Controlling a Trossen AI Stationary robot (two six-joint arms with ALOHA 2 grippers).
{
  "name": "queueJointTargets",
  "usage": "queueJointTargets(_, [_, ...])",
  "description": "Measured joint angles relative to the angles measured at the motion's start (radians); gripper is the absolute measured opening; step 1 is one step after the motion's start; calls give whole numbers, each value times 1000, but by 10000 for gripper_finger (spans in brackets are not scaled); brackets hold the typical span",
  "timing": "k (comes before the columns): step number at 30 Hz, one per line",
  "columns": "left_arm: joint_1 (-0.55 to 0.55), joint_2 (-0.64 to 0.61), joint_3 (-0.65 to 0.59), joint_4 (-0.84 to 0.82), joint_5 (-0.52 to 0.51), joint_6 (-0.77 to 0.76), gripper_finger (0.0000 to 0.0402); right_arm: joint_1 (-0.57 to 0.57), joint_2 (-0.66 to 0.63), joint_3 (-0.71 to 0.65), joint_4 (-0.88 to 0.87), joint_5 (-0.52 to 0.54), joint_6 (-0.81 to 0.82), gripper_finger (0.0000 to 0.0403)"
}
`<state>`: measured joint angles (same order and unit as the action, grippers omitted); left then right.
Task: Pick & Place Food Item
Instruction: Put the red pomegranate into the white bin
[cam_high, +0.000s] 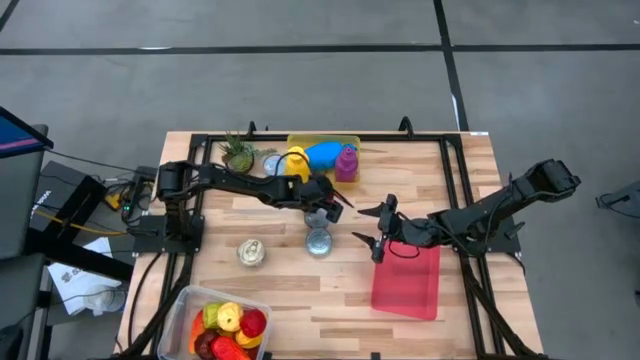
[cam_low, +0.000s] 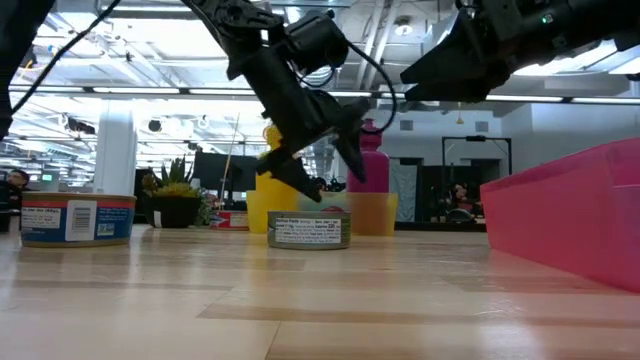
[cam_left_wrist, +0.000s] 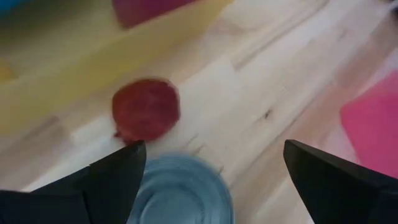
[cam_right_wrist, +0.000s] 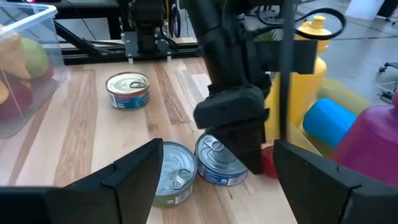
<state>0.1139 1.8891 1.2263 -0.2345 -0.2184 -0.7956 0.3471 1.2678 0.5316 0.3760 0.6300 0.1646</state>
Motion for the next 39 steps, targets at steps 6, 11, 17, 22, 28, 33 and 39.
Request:
queueJointTargets(6, [25,14,6,-31,-42,-33,372,1,0,0,10,0,-7,291])
queueJointTargets(11, [48,14,6,-33,-45,-50,372,1,0,0,17,0,-15,291])
queueJointTargets(17, [57,14,6,-24,-38,-55,372,1,0,0,19,0,-16,291])
queueJointTargets(22, [51,59,48,-14,2,-69,372,0,0,0,19,0,-18,291])
queueJointTargets(28, [51,167,169,-122,12,-38,372,2,0,0,20,0,-18,291])
queueJointTargets(33, [51,197,202,-149,1,1,372,16,0,0,21,0,-18,291])
queueJointTargets(39, [51,194,201,-146,-20,5,338,28,1,0,13,0,-18,291])
